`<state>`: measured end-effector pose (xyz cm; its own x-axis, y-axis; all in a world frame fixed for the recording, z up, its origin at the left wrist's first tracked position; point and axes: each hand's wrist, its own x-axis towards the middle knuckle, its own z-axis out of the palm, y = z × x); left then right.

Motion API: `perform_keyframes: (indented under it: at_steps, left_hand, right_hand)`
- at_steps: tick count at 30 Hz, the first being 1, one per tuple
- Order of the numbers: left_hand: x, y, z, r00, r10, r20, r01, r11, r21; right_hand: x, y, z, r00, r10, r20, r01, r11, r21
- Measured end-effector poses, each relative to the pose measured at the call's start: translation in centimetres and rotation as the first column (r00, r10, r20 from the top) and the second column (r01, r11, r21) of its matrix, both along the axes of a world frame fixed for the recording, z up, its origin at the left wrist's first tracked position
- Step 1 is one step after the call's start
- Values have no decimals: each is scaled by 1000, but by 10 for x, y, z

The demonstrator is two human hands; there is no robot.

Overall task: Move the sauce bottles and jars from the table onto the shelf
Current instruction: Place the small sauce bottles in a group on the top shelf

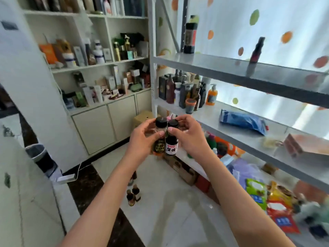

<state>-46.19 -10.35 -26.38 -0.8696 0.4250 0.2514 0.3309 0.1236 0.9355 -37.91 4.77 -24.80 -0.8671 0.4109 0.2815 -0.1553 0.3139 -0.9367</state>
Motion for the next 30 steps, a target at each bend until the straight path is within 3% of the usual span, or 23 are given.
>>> perform_keyframes:
  at_steps: [12,16,23,30]
  left_hand:
    - [-38,175,80,961,-243,-129,252,966,53]
    - [-59,248,108,899,-390,-199,412,908,80]
    - [-116,387,158,794,-487,-363,549,831,87]
    - [-177,519,173,699,-599,-391,661,749,33]
  right_hand:
    - [-5,148,75,946,-310,-92,317,946,69]
    - [-17,216,105,909,-405,-93,414,903,112]
    - [-50,329,153,798,-577,-170,600,785,154]
    - [-100,436,168,713,-687,-142,701,690,183]
